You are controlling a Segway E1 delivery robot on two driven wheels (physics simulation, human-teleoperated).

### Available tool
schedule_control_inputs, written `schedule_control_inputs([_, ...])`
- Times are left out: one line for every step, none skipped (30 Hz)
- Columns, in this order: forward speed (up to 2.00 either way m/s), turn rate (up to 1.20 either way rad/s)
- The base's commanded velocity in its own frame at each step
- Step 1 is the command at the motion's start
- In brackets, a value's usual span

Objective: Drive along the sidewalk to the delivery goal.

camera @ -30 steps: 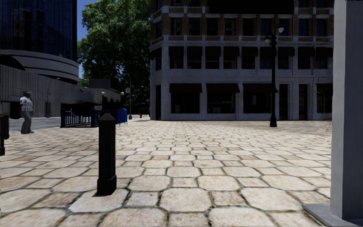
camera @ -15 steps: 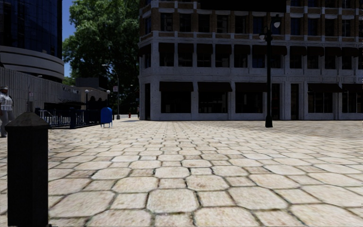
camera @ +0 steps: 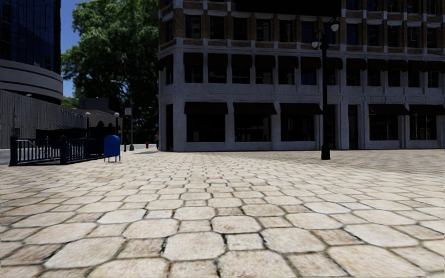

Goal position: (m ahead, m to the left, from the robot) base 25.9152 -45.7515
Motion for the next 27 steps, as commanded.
schedule_control_inputs([1.37, -0.34])
schedule_control_inputs([1.37, -0.35])
schedule_control_inputs([1.37, -0.36])
schedule_control_inputs([1.37, -0.36])
schedule_control_inputs([1.37, -0.36])
schedule_control_inputs([1.37, -0.37])
schedule_control_inputs([1.37, -0.37])
schedule_control_inputs([1.37, -0.38])
schedule_control_inputs([1.37, -0.40])
schedule_control_inputs([1.37, -0.43])
schedule_control_inputs([1.37, -0.43])
schedule_control_inputs([1.37, -0.44])
schedule_control_inputs([1.37, -0.44])
schedule_control_inputs([1.36, -0.44])
schedule_control_inputs([1.35, -0.45])
schedule_control_inputs([1.35, -0.45])
schedule_control_inputs([1.35, -0.45])
schedule_control_inputs([1.46, -0.46])
schedule_control_inputs([2.00, -0.47])
schedule_control_inputs([2.00, -0.47])
schedule_control_inputs([2.00, -0.48])
schedule_control_inputs([2.00, -0.48])
schedule_control_inputs([2.00, -0.48])
schedule_control_inputs([2.00, -0.48])
schedule_control_inputs([2.00, -0.48])
schedule_control_inputs([2.00, -0.48])
schedule_control_inputs([2.00, -0.48])
